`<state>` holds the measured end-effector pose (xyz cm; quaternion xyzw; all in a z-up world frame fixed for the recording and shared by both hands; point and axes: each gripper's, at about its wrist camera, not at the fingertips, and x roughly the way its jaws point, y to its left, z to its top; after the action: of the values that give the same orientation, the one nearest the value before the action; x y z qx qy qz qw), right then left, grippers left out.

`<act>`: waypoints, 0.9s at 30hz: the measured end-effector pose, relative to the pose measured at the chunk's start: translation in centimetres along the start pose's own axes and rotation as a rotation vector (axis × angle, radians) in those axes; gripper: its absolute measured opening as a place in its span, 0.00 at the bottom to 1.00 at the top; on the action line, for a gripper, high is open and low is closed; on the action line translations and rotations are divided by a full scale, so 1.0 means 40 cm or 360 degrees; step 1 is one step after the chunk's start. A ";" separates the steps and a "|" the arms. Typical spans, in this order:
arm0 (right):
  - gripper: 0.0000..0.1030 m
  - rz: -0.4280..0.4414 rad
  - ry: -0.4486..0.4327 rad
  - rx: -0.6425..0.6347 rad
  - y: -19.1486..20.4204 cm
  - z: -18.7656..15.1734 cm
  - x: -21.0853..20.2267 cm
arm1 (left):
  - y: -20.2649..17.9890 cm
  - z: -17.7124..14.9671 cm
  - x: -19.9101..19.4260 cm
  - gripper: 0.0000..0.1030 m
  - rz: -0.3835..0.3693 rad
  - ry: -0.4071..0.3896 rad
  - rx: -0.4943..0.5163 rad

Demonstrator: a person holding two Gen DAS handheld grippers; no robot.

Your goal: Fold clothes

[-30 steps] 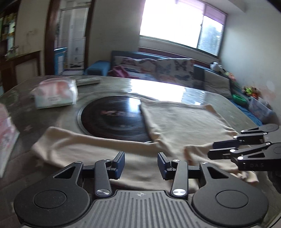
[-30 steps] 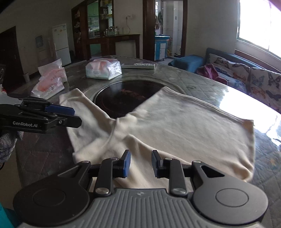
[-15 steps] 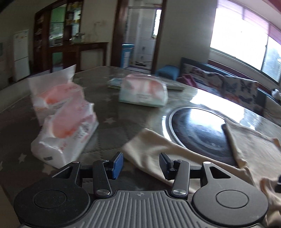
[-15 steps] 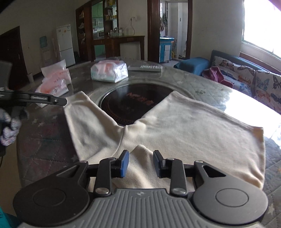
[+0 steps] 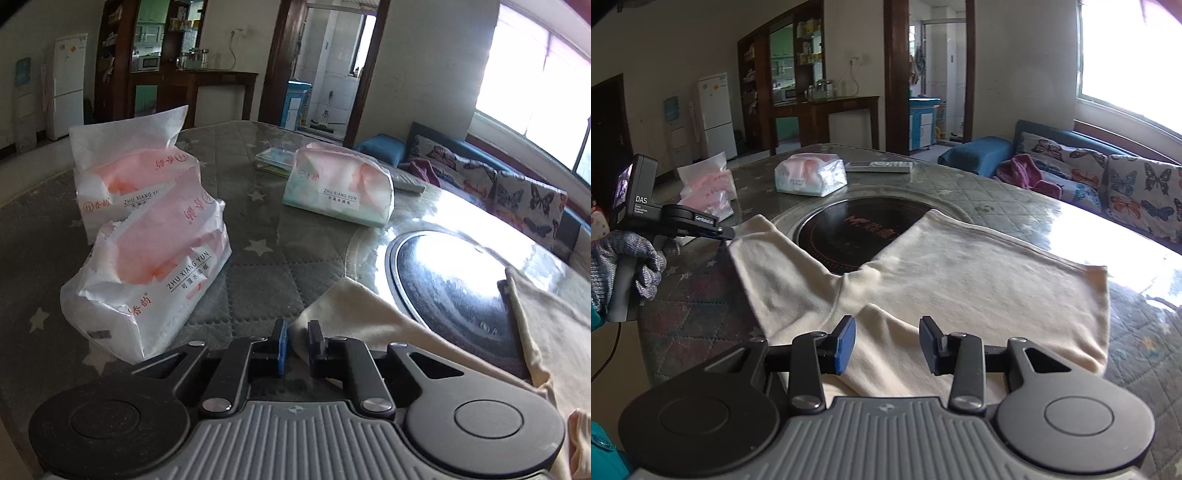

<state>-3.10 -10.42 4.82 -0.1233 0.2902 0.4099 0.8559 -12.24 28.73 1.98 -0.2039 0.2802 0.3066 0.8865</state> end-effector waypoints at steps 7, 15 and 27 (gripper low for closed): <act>0.37 -0.0093 -0.0029 0.0111 -0.053 -0.032 -0.047 | -0.068 0.046 -0.082 0.05 -0.0249 -0.0107 0.0060; 0.37 -0.0198 -0.0081 0.0261 -0.123 -0.074 -0.099 | -0.272 0.068 -0.193 0.05 -0.0672 -0.0129 0.0280; 0.37 -0.0355 -0.0134 0.0489 -0.219 -0.172 -0.192 | -0.589 -0.034 -0.261 0.05 -0.1154 0.0045 0.0531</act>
<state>-2.83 -23.89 3.67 -0.0052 0.2978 0.2682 0.9161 -4.09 6.33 11.90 -0.1469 0.2481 -0.0789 0.9543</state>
